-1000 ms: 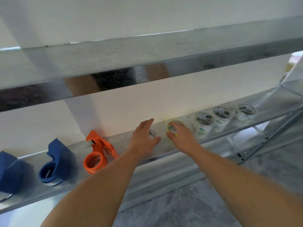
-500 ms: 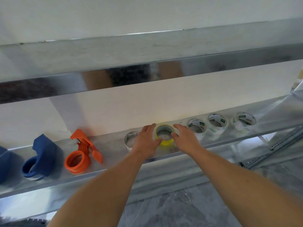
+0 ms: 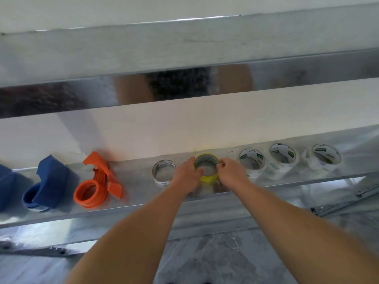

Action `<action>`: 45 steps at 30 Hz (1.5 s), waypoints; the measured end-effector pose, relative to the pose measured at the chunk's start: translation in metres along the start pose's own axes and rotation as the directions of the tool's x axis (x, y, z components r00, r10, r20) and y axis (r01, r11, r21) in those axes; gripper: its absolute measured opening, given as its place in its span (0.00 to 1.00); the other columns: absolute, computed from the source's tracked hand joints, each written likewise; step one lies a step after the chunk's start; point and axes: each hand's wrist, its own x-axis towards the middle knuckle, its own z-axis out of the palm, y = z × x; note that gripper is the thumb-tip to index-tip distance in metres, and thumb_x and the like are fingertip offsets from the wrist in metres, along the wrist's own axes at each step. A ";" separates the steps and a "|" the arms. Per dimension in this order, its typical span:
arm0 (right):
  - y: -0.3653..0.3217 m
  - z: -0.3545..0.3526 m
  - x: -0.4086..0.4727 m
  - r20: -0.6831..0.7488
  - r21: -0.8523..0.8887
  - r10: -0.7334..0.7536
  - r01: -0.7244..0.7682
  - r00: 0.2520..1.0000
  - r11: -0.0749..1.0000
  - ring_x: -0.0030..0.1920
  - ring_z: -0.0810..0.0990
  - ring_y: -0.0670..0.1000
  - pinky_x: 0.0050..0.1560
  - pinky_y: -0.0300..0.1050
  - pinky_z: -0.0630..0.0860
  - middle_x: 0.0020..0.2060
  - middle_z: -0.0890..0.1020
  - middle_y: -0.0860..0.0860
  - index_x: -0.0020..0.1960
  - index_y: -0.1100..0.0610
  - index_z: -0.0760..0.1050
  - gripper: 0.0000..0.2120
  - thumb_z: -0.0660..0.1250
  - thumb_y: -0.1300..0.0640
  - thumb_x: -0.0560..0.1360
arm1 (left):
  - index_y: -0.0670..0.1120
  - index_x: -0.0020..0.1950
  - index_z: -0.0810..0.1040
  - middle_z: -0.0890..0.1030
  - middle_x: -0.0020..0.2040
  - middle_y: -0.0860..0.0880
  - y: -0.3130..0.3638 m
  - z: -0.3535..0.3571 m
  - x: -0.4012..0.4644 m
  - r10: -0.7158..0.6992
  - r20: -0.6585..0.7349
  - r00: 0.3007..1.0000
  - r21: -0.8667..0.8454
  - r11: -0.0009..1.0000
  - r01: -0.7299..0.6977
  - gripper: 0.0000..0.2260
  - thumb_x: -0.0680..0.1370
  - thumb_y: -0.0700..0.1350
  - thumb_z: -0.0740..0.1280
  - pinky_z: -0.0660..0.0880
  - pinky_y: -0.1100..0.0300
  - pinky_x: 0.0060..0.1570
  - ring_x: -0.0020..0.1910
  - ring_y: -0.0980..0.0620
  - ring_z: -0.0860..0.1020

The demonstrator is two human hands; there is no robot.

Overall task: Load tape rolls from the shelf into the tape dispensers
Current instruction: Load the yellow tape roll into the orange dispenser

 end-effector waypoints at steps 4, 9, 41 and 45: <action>0.002 0.003 -0.002 -0.024 0.076 0.009 -0.007 1.000 0.997 0.65 0.74 0.57 0.64 0.47 0.68 0.64 0.78 0.55 0.69 0.57 0.72 0.18 0.60 0.55 0.80 | 0.46 0.70 0.72 0.77 0.67 0.45 0.000 0.004 0.000 -0.045 -0.042 0.998 -0.107 0.993 0.040 0.17 0.82 0.47 0.62 0.69 0.56 0.61 0.66 0.44 0.74; -0.002 0.000 -0.008 -0.075 0.206 -0.025 0.039 0.997 0.978 0.61 0.77 0.54 0.61 0.46 0.71 0.61 0.80 0.53 0.66 0.55 0.75 0.16 0.62 0.57 0.79 | 0.49 0.66 0.76 0.80 0.62 0.49 -0.001 0.002 -0.006 -0.110 -0.103 0.989 -0.308 0.949 0.073 0.15 0.80 0.46 0.65 0.72 0.54 0.63 0.62 0.46 0.77; -0.150 0.035 -0.213 -0.285 0.390 -0.481 0.559 0.829 0.732 0.57 0.77 0.44 0.52 0.29 0.70 0.59 0.79 0.43 0.64 0.49 0.77 0.14 0.61 0.59 0.81 | 0.49 0.66 0.77 0.81 0.53 0.51 -0.102 -0.165 -0.190 -0.127 -0.468 0.875 -0.530 0.832 -0.163 0.13 0.83 0.46 0.60 0.80 0.54 0.51 0.46 0.54 0.78; -0.159 0.051 -0.231 -0.264 0.502 -0.412 0.489 0.872 0.713 0.59 0.78 0.46 0.61 0.44 0.75 0.61 0.78 0.44 0.65 0.47 0.74 0.15 0.61 0.58 0.81 | 0.50 0.65 0.77 0.80 0.53 0.52 -0.113 -0.181 -0.208 -0.168 -0.472 0.866 -0.574 0.804 -0.157 0.13 0.84 0.45 0.58 0.78 0.52 0.57 0.51 0.52 0.77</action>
